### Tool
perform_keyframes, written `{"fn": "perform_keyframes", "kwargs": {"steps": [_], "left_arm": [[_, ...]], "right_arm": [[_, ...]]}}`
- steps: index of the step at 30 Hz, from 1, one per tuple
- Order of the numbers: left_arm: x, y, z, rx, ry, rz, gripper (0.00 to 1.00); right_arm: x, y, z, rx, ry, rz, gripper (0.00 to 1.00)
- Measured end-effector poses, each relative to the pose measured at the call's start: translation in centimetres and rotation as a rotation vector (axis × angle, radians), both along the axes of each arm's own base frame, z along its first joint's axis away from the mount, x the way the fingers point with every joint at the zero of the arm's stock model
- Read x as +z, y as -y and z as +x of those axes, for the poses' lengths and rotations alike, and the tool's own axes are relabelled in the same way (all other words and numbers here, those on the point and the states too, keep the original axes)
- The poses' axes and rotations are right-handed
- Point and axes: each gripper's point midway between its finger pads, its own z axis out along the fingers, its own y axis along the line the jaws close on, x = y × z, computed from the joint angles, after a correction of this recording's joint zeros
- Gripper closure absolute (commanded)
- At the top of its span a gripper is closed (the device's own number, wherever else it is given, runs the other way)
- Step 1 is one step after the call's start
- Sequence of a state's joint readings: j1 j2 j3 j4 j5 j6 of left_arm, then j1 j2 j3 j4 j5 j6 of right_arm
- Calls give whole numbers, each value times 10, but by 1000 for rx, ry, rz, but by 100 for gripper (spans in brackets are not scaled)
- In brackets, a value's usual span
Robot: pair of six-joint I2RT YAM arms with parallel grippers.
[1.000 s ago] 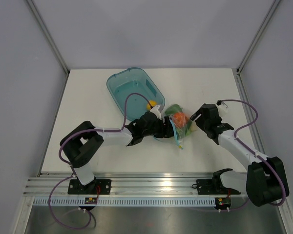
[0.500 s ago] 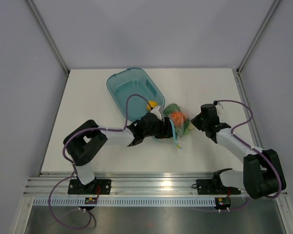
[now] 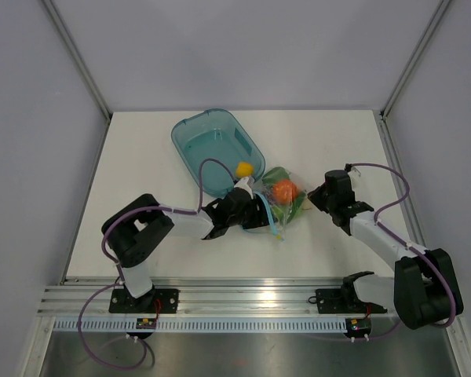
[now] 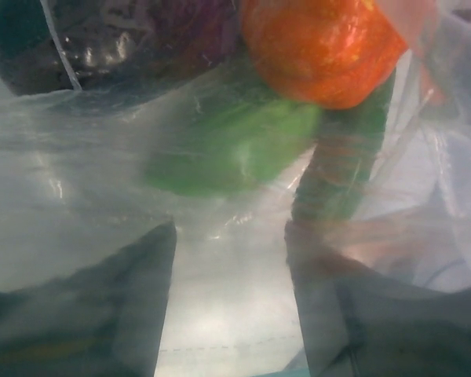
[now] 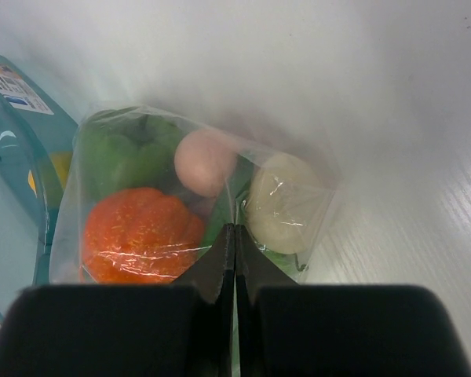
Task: Open the zip-top bag and remove the fake food
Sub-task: Pick up the fake vegetable from the zipper food storage bag.
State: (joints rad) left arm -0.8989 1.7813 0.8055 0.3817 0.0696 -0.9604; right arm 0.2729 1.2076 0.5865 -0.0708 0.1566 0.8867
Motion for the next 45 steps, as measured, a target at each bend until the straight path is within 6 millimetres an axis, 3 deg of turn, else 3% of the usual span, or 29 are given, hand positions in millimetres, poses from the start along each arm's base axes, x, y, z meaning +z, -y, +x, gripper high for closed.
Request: {"fn": "perform_keyframes", "kwargs": {"steps": [5, 21, 28, 32, 35, 42, 45], "left_arm": [[1, 0, 1, 4, 5, -2, 32], [21, 16, -1, -56, 93, -53, 25], [48, 45, 4, -103, 157, -97, 25], [47, 60, 2, -137, 169, -72, 26], [42, 63, 0, -148, 167, -46, 31], [15, 54, -1, -150, 130, 62, 66], [15, 58, 0, -158, 131, 68, 73]], "right_arm": [[2, 0, -2, 1, 8, 2, 100], [5, -16, -2, 122, 45, 17, 100], [-4, -23, -2, 161, 21, 30, 100], [-5, -25, -2, 170, 22, 35, 100], [-4, -25, -1, 172, 25, 35, 100], [-4, -25, -1, 171, 25, 34, 100], [-2, -24, -1, 166, 32, 32, 100]]}}
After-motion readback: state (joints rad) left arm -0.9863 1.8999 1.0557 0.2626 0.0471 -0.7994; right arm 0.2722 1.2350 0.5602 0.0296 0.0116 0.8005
